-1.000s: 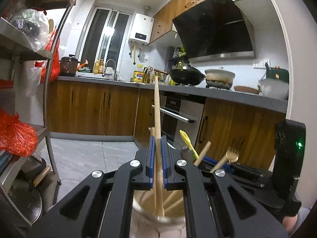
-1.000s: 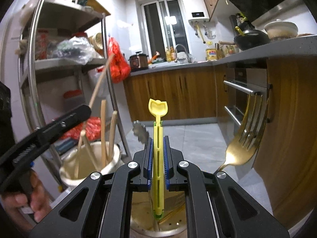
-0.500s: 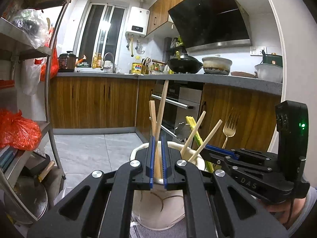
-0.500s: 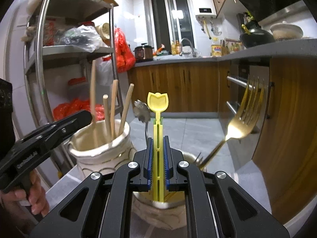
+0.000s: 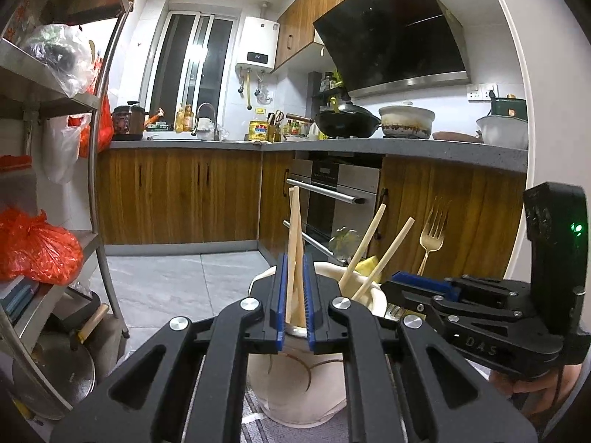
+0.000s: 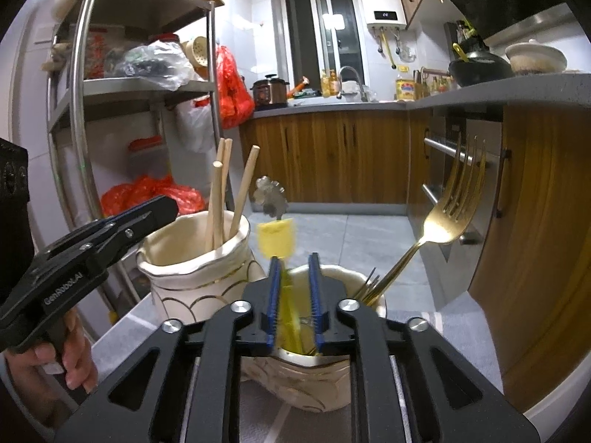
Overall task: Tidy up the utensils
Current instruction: 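Open the right tool to drop the yellow spoon in while the left drops the chopstick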
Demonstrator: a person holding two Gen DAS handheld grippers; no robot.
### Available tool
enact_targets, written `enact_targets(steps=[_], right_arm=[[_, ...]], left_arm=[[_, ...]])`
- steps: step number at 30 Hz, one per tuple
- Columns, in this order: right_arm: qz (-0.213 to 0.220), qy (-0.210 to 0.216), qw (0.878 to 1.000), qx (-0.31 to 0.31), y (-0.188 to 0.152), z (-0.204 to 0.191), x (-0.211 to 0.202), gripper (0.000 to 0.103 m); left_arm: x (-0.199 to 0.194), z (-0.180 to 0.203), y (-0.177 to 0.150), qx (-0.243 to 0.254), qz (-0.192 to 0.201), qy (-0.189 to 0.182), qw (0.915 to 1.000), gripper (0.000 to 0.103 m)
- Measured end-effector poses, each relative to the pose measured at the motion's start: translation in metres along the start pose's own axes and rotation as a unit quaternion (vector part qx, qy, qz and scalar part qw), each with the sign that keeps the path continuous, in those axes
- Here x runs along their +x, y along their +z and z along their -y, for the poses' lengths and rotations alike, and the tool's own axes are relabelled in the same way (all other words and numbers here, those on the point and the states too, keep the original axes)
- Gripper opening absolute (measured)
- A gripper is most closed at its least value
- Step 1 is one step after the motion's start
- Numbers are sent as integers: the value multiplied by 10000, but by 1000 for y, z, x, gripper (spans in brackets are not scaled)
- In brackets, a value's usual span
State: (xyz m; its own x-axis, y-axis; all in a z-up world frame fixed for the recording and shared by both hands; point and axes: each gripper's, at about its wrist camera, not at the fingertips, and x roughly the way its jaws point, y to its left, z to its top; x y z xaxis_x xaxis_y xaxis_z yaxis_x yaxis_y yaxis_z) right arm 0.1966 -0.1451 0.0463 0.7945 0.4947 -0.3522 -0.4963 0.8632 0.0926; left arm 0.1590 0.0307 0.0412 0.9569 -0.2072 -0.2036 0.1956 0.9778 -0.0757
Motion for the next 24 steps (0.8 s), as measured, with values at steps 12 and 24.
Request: enact_targets(steps=[12, 24], right_arm=[[625, -229, 9978, -41, 13, 5, -37, 19], [1066, -457, 9931, 200, 11, 19, -87, 61]], left_arm=[[-9, -2, -1, 5, 182, 43, 9998, 9], [-39, 1, 8, -166, 595, 334, 9975, 52]])
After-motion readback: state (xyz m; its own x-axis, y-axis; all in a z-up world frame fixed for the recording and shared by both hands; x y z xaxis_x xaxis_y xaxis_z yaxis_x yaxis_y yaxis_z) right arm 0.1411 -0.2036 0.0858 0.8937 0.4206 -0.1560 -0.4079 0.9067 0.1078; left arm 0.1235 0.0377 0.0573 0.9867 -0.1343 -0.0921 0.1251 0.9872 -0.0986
